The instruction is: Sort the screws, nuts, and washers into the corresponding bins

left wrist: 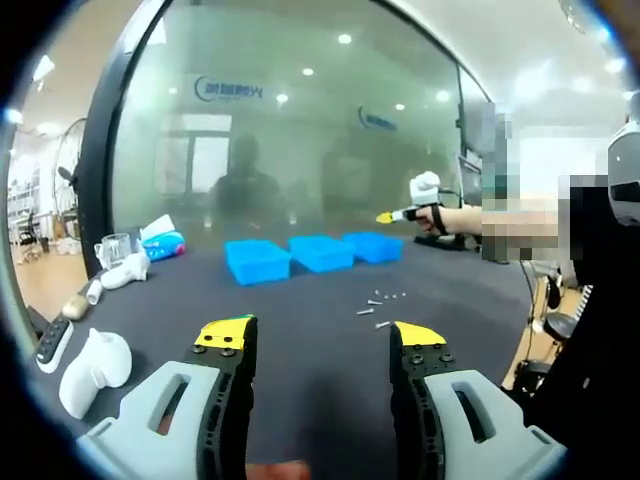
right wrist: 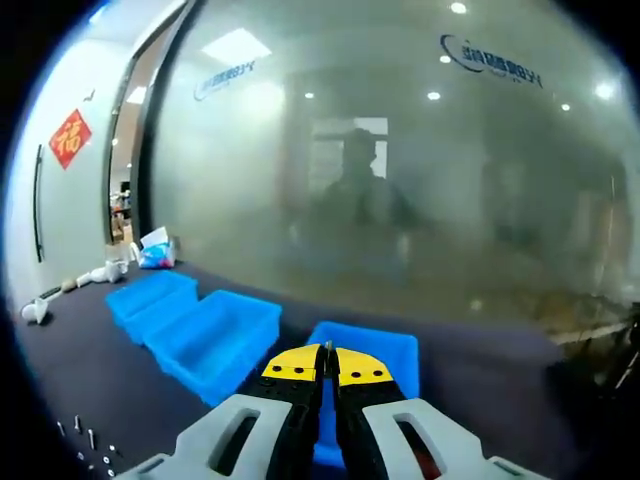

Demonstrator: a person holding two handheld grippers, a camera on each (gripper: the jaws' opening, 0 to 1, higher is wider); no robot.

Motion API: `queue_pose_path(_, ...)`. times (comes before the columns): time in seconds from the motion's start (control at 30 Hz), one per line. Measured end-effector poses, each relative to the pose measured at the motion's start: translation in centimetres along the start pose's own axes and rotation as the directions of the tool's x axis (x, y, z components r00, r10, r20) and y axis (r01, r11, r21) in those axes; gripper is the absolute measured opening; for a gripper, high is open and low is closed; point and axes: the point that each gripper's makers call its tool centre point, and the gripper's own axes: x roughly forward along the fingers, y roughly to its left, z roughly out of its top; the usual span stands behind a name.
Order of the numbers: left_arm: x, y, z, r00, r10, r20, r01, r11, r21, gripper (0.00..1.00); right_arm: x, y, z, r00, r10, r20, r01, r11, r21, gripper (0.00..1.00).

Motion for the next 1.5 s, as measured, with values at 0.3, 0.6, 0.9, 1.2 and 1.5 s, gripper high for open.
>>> queue_pose_path(0.3,0.0,0.0,0.1,1.000,-0.001,0.000,0.001,1.000,0.002,0.52,0.2,-0.9,0.7,0.999,-0.022,0.040,0.025,0.998,-0.066,0.20)
queue_pose_path(0.6,0.0,0.2,0.2,1.000,0.005,0.004,-0.005,1.000,-0.005,0.52,-0.8,-1.7,-0.2,0.999,-0.004,0.041,0.004,1.000,0.008,0.29)
queue_pose_path(0.9,0.1,0.3,-0.1,1.000,0.009,0.003,-0.009,1.000,-0.015,0.52,-4.8,0.2,-2.4,0.996,0.078,0.046,-0.080,0.996,0.028,0.30)
queue_pose_path(1.2,0.2,-0.5,0.1,1.000,-0.008,0.012,0.008,1.000,-0.022,0.52,-10.4,4.3,-2.8,0.979,0.167,0.116,-0.170,0.985,0.012,0.30)
queue_pose_path(1.5,-0.2,-0.3,0.6,1.000,0.000,0.023,0.000,1.000,-0.006,0.52,-17.1,8.3,-3.9,0.960,0.234,0.155,-0.231,0.972,-0.036,0.30)
